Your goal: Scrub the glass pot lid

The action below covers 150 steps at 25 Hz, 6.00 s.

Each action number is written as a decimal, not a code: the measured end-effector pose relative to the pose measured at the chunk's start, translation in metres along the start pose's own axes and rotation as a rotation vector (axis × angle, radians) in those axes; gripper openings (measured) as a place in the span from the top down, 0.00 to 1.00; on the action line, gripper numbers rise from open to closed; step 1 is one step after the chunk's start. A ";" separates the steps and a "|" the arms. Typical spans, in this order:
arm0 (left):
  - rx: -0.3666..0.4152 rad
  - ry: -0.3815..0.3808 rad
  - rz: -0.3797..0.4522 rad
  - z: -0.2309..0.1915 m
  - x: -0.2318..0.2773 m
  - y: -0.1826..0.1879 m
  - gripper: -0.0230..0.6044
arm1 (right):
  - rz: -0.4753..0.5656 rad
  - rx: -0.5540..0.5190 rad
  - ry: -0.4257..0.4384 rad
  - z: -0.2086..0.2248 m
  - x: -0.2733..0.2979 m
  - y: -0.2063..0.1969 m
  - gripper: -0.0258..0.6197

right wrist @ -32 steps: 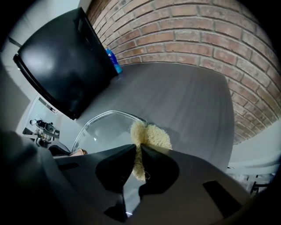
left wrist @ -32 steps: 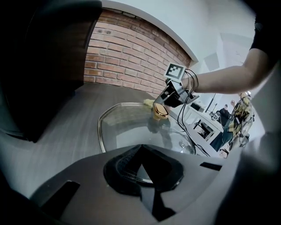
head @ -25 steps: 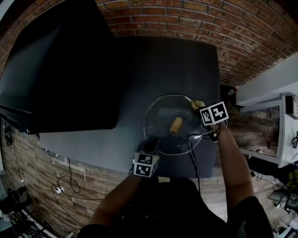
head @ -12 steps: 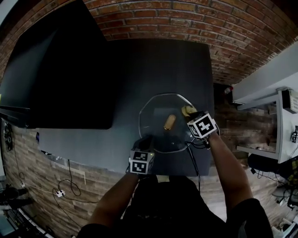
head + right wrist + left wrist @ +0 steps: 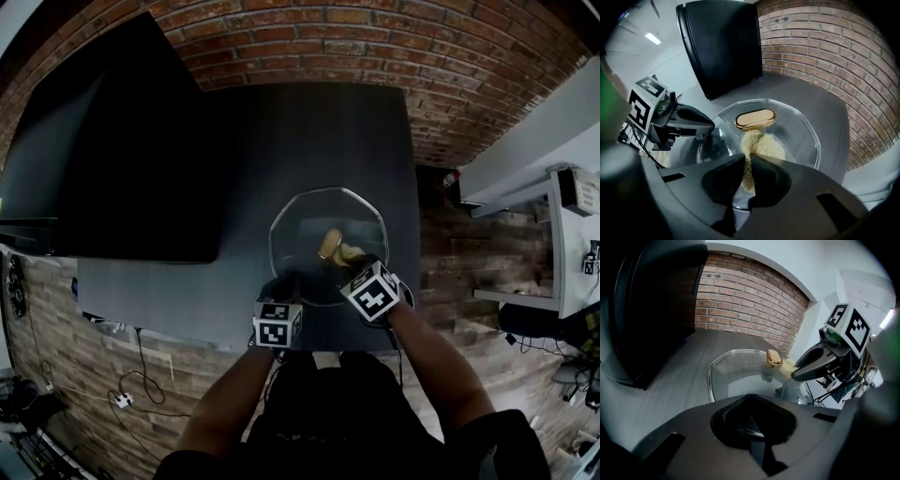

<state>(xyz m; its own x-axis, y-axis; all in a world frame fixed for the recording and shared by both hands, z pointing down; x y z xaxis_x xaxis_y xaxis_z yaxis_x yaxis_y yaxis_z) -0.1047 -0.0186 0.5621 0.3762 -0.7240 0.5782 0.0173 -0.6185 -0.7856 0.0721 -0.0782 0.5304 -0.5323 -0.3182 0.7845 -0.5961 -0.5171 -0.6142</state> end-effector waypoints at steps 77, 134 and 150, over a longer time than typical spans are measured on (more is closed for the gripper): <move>0.199 -0.215 0.479 0.074 -0.314 -0.019 0.91 | 0.851 0.251 -0.413 -0.274 -0.236 -0.080 0.89; 0.203 -0.238 0.458 0.077 -0.304 -0.021 0.91 | 0.822 0.255 -0.400 -0.274 -0.225 -0.081 0.90; 0.213 -0.244 0.462 0.083 -0.306 -0.020 0.91 | 0.834 0.241 -0.402 -0.276 -0.230 -0.079 0.90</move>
Point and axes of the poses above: the fingertips, and each gripper's own axes: x forward along the fingers, z to its right, y out of its top, the point moved 9 cm from there along -x, backward along the fingers, and after that the axes turned 9 degrees about z, right-handed, at the moved point
